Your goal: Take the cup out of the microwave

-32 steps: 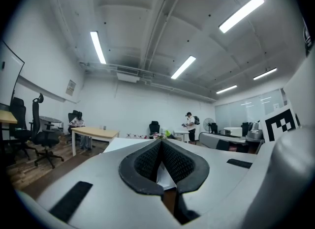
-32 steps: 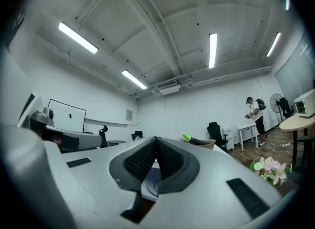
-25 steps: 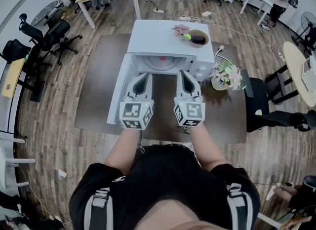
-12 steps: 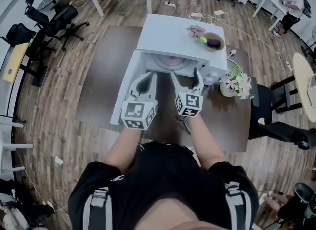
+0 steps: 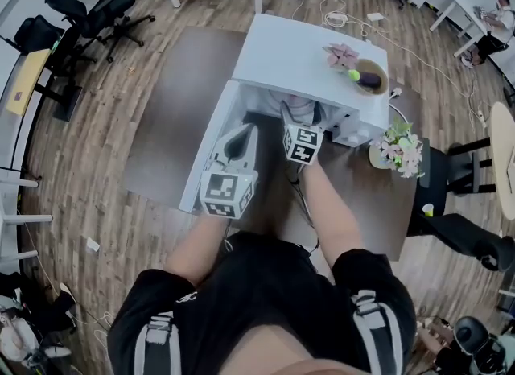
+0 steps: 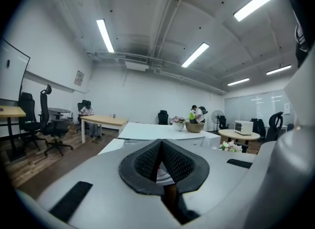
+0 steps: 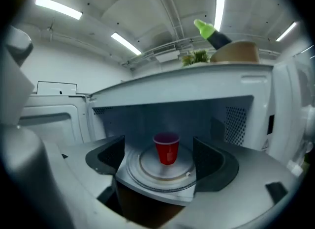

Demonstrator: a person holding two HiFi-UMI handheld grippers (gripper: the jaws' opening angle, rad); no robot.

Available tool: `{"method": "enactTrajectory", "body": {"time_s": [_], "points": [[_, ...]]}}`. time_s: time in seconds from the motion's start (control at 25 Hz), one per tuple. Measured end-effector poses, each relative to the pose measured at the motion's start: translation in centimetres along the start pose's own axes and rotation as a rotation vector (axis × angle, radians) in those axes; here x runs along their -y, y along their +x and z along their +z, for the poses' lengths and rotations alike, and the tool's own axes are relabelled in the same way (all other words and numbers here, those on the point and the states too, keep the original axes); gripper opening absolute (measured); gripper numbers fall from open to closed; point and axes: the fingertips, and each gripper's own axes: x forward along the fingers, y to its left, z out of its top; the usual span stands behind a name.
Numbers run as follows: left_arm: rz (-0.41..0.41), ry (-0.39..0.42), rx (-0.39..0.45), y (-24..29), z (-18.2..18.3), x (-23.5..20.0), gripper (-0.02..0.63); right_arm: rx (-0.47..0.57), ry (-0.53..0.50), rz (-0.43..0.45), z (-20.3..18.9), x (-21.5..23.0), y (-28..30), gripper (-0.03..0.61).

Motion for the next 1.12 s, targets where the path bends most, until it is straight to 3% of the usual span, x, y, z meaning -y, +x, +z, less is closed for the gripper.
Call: {"method": "enactTrajectory", "body": {"time_s": [0.32, 0.72, 0.8, 0.96, 1.12], "points": [[0.033, -0.033, -0.037, 1.0, -2.2, -1.2, -0.008, -0.129, -0.033, -0.009, -4.1, 0.8, 6.9, 0.410], [0.048, -0.033, -0.061, 0.5, -3.3, -1.5, -0.008, -0.219, -0.061, -0.021, -5.3, 1.3, 9.6, 0.402], [0.044, -0.033, -0.067, 0.5, -3.4, -1.3, -0.008, -0.227, -0.065, -0.046, -5.2, 1.9, 9.8, 0.373], [0.040, -0.030, -0.073, 0.4, -3.6, -1.0, -0.008, -0.226, -0.077, -0.087, -5.1, 3.2, 9.6, 0.227], [0.031, -0.027, -0.076, 0.3, -3.5, -0.6, -0.008, -0.206, -0.064, -0.060, -4.7, 3.0, 8.7, 0.219]]}}
